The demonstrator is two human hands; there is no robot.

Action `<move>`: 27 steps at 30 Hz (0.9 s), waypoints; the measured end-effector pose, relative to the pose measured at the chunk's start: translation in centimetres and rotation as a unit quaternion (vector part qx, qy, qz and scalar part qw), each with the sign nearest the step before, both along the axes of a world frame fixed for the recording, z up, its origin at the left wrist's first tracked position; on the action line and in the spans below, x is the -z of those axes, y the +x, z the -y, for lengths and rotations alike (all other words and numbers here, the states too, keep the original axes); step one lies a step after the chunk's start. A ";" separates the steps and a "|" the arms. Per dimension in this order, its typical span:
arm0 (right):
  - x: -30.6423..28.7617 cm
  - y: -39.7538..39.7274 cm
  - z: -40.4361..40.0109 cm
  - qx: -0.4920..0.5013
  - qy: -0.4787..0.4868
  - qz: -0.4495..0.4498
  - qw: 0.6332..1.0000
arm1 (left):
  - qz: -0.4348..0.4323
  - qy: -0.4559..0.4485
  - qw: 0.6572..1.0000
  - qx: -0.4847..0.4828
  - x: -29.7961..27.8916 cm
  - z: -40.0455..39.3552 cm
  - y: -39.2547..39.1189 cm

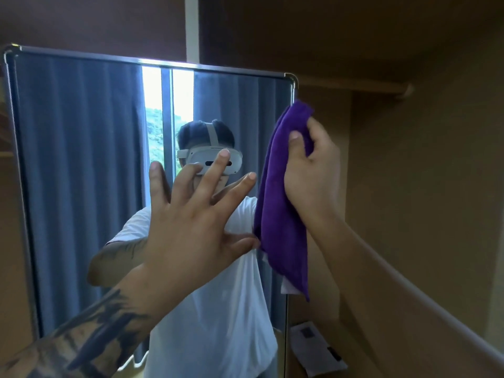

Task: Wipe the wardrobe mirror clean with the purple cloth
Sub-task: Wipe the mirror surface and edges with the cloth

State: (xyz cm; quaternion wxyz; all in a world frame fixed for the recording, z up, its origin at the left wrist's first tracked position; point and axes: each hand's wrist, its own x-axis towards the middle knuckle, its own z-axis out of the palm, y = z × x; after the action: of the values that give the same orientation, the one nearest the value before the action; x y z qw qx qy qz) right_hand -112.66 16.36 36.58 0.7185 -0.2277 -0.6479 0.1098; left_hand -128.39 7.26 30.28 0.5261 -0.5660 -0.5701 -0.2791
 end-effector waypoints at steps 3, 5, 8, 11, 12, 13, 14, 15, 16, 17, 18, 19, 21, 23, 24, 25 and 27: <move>3.8 -0.4 -0.2 0.002 0.002 0.013 1.000 | 0.003 -0.005 1.000 -0.006 0.1 0.1 0.0; 8.6 -0.6 0.0 -0.003 -0.026 0.008 1.000 | 0.003 0.001 1.000 0.001 0.2 0.0 -0.1; 13.3 -0.2 0.5 0.002 -0.034 0.015 0.999 | 0.004 0.009 1.000 0.007 0.2 0.0 0.1; 10.5 -0.1 -0.1 0.001 -0.026 0.016 1.000 | 0.003 0.009 1.000 0.006 0.2 -0.1 0.1; 8.5 -0.3 -0.3 0.001 -0.021 0.012 1.000 | 0.003 0.008 1.000 0.007 0.2 -0.1 0.0; 6.2 -0.4 -0.6 -0.001 -0.018 0.007 1.000 | 0.003 0.007 1.000 0.007 0.2 -0.1 0.0; 4.2 -0.5 -0.6 -0.005 -0.014 0.002 1.000 | 0.003 0.007 1.000 0.007 0.3 0.0 -0.1; 2.4 -0.5 -0.6 -0.009 -0.007 0.000 1.000 | 0.002 0.009 1.000 0.006 0.3 0.0 -0.1; 1.3 -0.5 -0.7 -0.013 0.002 -0.004 1.000 | -0.001 0.010 1.000 0.004 0.3 -0.1 -0.1; 0.8 -0.5 -0.6 -0.018 0.009 -0.009 1.000 | -0.004 0.011 1.000 0.003 0.4 -0.1 -0.1; 1.1 -0.4 -0.6 -0.020 0.010 -0.013 1.000 | -0.005 0.010 1.000 0.002 0.4 -0.2 -0.2; 2.0 -0.5 -0.5 -0.020 0.008 -0.015 1.000 | -0.005 0.007 1.000 0.001 0.4 -0.1 -0.2; 5.9 -0.7 -0.4 -0.014 -0.019 -0.012 1.000 | 0.001 0.000 1.000 -0.002 0.4 -0.1 -0.2; 11.0 -0.7 -0.1 -0.007 -0.048 -0.006 0.999 | 0.011 -0.006 1.000 -0.001 0.7 -0.1 0.0; 13.2 -0.6 0.1 -0.007 -0.056 -0.005 0.998 | 0.015 -0.007 1.000 0.000 0.8 0.0 0.1; 14.6 -0.6 0.4 -0.006 -0.060 -0.002 0.998 | 0.016 -0.007 1.000 0.001 0.8 -0.1 0.2; 15.0 -0.6 0.4 -0.009 -0.059 0.001 0.998 | 0.016 -0.003 1.000 0.006 0.8 -0.2 0.2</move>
State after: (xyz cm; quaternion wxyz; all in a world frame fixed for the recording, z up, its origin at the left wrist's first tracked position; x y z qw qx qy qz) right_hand -113.30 15.94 21.56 0.7019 -0.2640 -0.6433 0.1541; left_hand -128.21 7.42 29.50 0.5134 -0.5664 -0.5761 -0.2893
